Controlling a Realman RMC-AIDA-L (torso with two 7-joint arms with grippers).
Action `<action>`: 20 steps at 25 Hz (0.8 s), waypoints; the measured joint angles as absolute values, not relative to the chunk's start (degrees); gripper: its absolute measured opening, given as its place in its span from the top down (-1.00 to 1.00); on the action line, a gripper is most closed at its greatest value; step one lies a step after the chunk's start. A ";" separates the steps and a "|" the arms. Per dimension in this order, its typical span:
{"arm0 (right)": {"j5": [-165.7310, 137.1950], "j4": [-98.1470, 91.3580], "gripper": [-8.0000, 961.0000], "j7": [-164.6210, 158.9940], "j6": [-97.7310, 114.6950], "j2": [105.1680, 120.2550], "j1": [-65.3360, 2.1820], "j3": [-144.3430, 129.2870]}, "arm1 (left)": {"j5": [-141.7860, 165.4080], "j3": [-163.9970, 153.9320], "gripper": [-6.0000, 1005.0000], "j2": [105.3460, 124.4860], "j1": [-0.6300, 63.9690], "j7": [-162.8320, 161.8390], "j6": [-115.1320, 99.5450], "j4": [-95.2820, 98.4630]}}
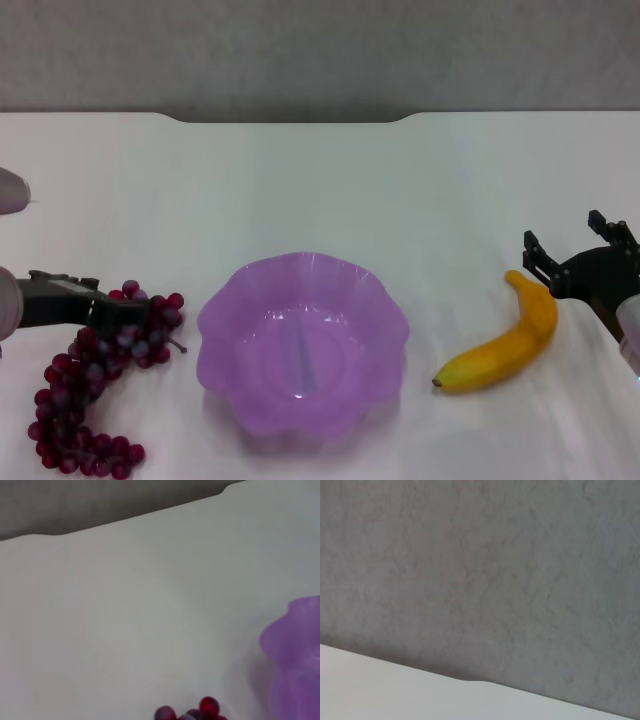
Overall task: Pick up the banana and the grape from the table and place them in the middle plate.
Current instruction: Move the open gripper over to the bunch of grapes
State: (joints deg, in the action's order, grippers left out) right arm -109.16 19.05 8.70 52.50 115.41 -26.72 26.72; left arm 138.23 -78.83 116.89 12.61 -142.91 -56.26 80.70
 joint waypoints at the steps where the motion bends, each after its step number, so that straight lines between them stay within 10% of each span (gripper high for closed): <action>1: -109.16 19.02 -0.85 8.69 52.51 115.40 -26.72 26.72 | 138.28 -79.44 -0.53 116.90 12.54 -142.96 -54.88 80.01; 20: -109.16 18.89 -0.85 8.69 52.56 115.49 -26.38 26.73 | 138.56 -81.75 -0.53 116.94 14.61 -142.53 -44.93 67.99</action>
